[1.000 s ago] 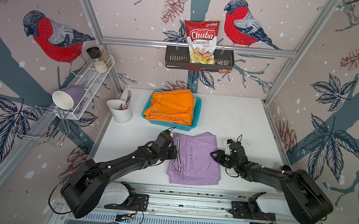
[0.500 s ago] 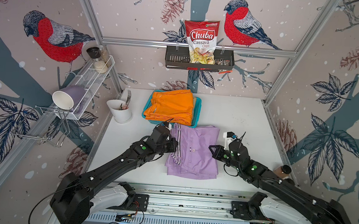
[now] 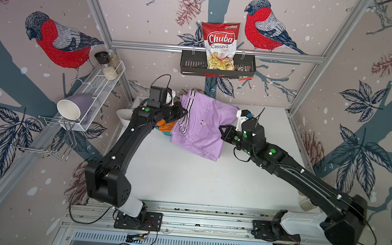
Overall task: Put the folded long pants in the basket
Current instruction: Place the long pant in the basket.
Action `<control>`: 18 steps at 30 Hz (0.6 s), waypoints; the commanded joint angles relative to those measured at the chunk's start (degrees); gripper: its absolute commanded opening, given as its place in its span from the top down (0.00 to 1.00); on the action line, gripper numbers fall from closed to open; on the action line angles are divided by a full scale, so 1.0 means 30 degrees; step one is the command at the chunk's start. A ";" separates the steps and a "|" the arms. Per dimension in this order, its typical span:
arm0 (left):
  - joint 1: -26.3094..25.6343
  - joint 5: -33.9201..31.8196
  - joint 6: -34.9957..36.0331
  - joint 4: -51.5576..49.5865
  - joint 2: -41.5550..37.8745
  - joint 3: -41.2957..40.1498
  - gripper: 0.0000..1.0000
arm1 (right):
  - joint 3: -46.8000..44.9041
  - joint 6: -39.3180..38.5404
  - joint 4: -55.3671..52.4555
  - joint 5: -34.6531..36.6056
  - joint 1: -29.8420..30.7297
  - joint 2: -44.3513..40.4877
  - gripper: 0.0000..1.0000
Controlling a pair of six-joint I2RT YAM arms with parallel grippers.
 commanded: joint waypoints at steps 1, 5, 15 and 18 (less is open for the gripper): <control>0.1160 0.0188 0.1102 -0.2796 0.2487 0.3263 1.00 | 0.1914 -0.0959 0.0069 -0.1626 -0.0858 0.2003 1.00; 0.2220 0.0117 0.1204 -0.5585 0.6539 0.8689 1.00 | 0.4693 -0.1640 0.0046 -0.3237 -0.2424 0.5036 1.00; 0.3552 0.0747 0.0852 -0.8107 1.3458 1.5759 1.00 | 1.0241 -0.2616 -0.0633 -0.6369 -0.4646 1.3349 1.00; 0.4192 0.0822 0.0994 -0.8333 1.4297 1.5732 1.00 | 1.1901 -0.2604 -0.1090 -0.7276 -0.4771 1.5761 1.00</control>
